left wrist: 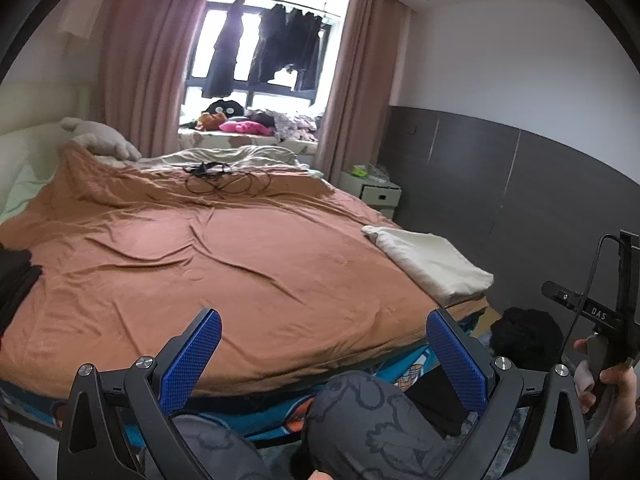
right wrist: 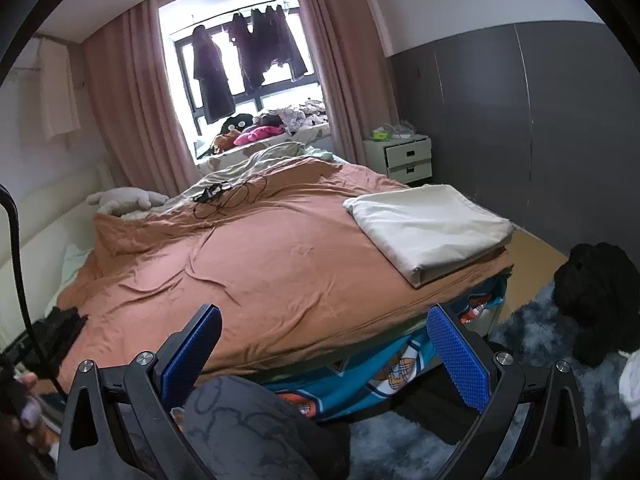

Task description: Fold large clothes

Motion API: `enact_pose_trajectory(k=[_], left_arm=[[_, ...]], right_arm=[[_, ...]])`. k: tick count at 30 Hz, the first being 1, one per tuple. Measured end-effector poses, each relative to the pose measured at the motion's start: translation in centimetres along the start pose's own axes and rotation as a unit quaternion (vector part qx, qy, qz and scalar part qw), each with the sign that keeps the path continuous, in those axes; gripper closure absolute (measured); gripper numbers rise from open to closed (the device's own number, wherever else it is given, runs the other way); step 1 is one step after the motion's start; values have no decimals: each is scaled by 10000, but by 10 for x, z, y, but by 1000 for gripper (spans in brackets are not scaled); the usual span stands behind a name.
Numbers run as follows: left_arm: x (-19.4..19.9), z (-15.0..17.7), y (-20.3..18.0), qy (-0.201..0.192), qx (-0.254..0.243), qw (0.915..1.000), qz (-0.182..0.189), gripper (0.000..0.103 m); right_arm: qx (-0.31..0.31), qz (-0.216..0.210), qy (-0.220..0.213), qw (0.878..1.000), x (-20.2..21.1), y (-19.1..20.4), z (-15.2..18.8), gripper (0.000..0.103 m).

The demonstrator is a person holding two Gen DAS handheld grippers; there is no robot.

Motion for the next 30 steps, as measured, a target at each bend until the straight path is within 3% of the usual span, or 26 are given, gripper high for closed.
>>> enact_pose_trajectory(k=[12, 30], left_arm=[[18, 45, 34, -127, 121, 9977, -650, 0], [43, 34, 26, -481, -154, 9950, -862, 0]], right_arm=[[291, -33, -331, 9990, 6, 26, 31, 0], [155, -120, -163, 9997, -2, 27, 45, 0]])
Point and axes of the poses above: each gripper's, at about its wrist camera, not at the fingertips, and x roughly against the way its jaws point, y to its left, z to its underside, the point moved 10 cm from there along -x, roughly the way its jaws point, and after that the axes turned 4 degrees about x, right-handed, at the moved point
